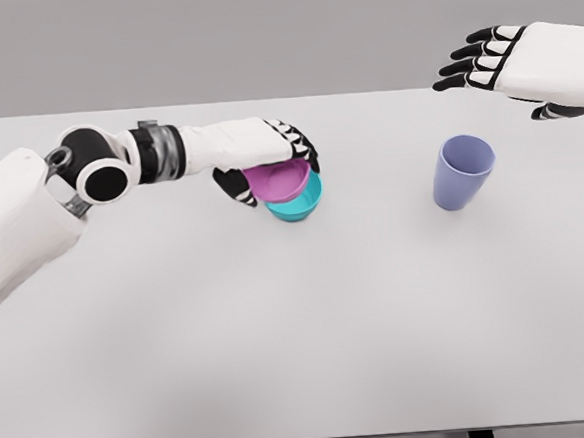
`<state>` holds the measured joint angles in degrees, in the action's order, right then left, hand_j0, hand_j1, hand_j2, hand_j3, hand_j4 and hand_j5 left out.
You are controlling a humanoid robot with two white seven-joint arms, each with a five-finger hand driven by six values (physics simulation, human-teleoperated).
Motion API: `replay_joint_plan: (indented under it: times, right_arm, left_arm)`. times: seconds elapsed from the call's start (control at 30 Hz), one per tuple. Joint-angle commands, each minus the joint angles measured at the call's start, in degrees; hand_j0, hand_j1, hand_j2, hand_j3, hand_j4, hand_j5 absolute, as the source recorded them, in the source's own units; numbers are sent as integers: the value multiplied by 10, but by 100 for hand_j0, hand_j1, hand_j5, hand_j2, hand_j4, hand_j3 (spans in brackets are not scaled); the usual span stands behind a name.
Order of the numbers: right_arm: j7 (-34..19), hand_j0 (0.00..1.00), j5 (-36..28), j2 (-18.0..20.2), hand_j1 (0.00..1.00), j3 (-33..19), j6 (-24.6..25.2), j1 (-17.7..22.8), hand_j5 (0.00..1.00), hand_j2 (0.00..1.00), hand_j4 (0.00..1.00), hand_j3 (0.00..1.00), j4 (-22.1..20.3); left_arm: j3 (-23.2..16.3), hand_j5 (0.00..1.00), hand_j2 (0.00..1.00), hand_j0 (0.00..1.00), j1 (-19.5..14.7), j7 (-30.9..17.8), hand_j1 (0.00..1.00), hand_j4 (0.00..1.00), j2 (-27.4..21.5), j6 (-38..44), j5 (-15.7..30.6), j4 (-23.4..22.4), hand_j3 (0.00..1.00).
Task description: Stacking bowl and cup with both arms
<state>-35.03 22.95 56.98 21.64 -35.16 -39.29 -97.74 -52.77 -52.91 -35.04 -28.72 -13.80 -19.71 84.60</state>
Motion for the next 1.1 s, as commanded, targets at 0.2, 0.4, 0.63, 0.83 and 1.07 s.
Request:
replay_joint_plan:
  times: [0.2,0.4,0.63,0.83,1.07]
  right_arm:
    - [0,100,-2,1,100,0,2,0,100,100,100,100,0]
    - [0,100,-2,1,100,0,2,0,100,100,100,100,0]
    - [0,100,-3,1,100,0,2,0,100,100,100,100,0]
    - [0,100,-2,1,100,0,2,0,100,100,100,100,0]
    - [0,100,-2,0,100,0,2,0,100,100,100,100,0]
  left_arm:
    - [-14,75,75,75,-2,0,75,75,24,1,1,-29,75]
    - [-14,75,75,75,-4,0,75,75,35,0,0,-51,75]
    - [-14,75,75,75,-8,0,75,75,48,0,0,-71,75]
    - [-15,75,75,75,-11,0,75,75,62,0,0,-96,75]
    - [-16,75,75,75,-11,0,75,75,65,0,0,-107,75]
